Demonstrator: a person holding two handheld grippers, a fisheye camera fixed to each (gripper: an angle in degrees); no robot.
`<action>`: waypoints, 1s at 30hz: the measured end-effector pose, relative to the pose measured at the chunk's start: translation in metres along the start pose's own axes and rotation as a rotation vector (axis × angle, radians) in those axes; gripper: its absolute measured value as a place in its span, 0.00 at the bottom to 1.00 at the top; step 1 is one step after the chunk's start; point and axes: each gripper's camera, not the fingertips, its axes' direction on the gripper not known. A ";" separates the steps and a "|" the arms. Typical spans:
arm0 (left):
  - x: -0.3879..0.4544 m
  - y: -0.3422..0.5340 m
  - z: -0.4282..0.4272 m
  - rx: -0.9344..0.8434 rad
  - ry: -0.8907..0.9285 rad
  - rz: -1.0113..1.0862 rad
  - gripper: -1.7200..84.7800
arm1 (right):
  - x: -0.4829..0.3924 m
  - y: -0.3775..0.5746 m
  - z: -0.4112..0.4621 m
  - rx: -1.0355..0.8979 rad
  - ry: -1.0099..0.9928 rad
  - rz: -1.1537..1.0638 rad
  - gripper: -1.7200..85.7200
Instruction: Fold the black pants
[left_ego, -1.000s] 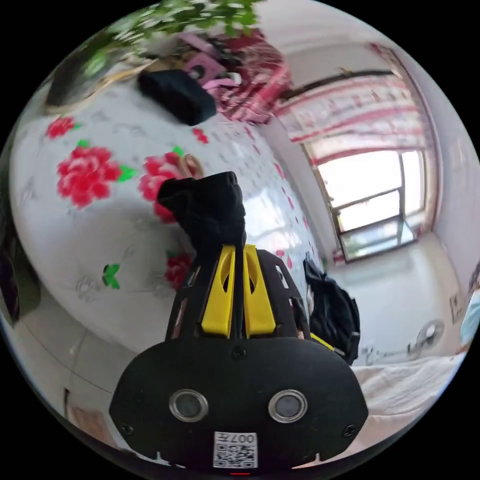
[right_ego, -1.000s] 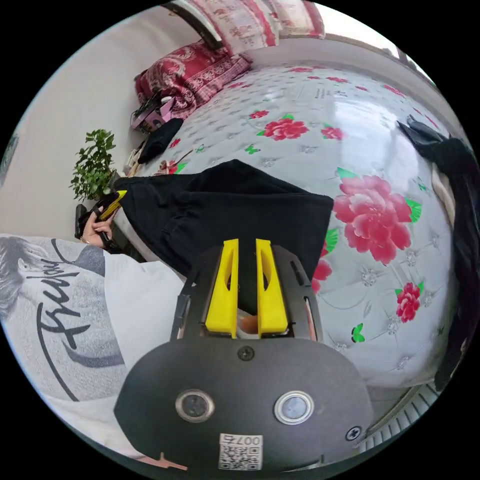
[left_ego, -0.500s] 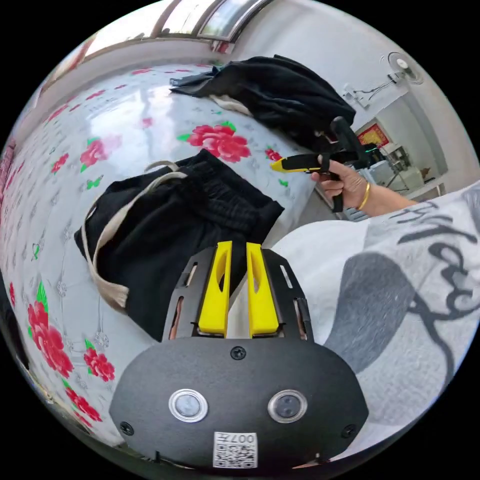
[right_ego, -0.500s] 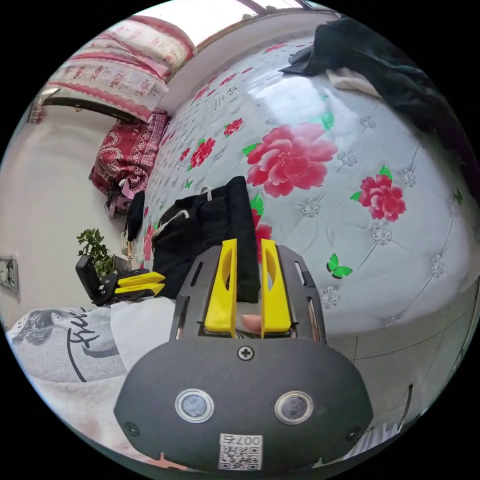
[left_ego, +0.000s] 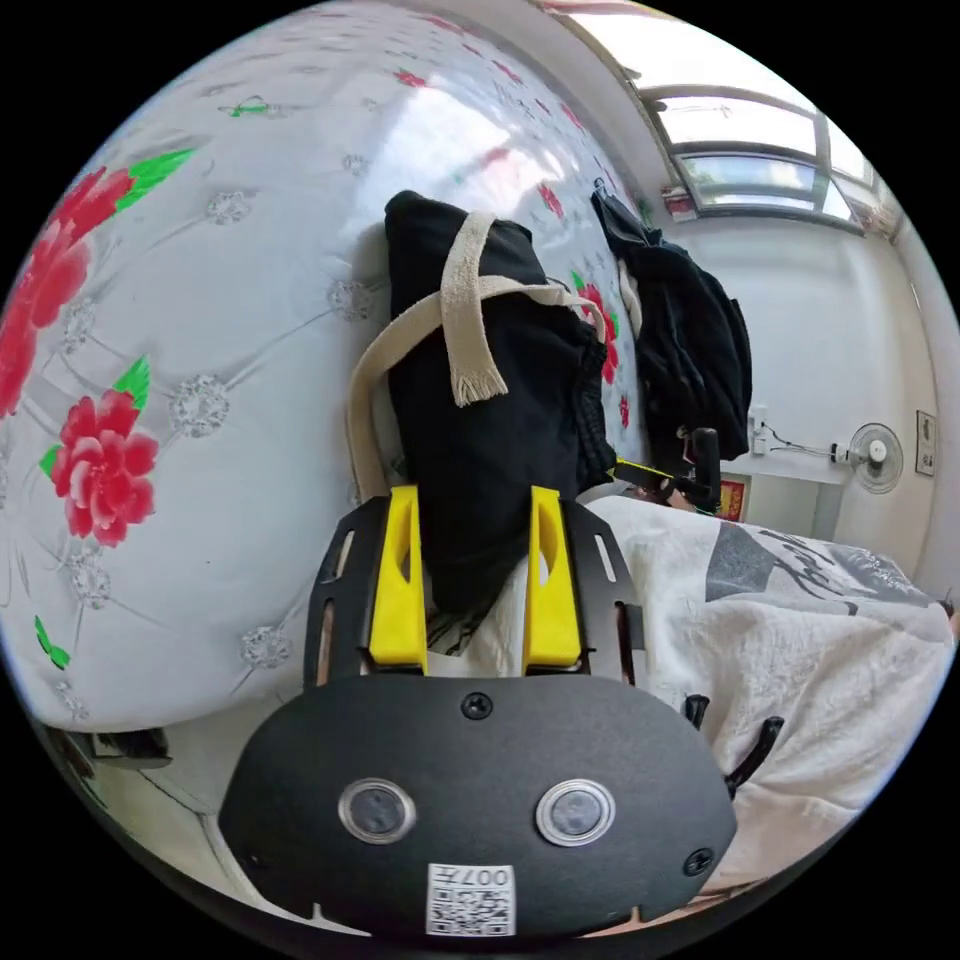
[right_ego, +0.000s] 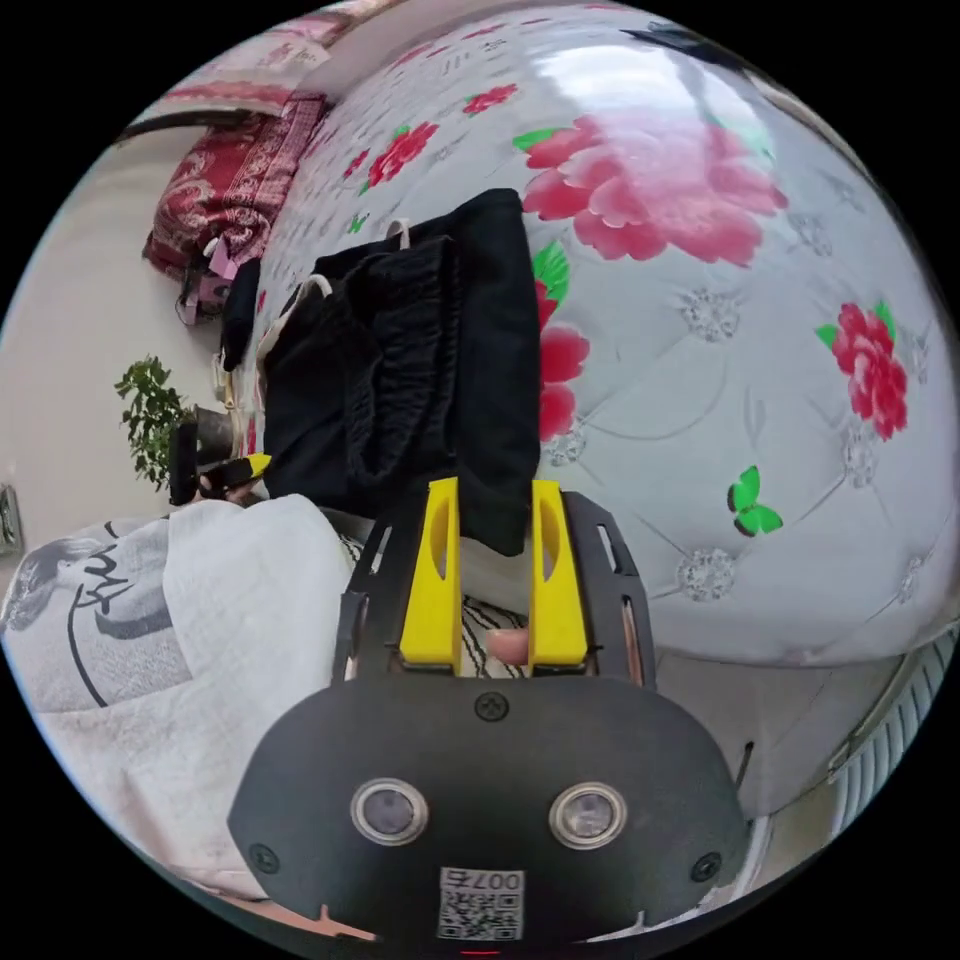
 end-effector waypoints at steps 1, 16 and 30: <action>0.004 -0.005 0.004 -0.015 -0.044 0.019 0.16 | -0.004 -0.007 0.001 -0.017 0.029 -0.003 0.10; -0.052 -0.118 -0.059 0.489 0.089 -0.372 0.13 | -0.193 -0.407 -0.003 0.175 0.074 -0.333 0.11; -0.088 -0.365 -0.123 0.807 0.075 -0.473 0.13 | -0.194 -0.320 0.042 0.129 0.335 -0.490 0.11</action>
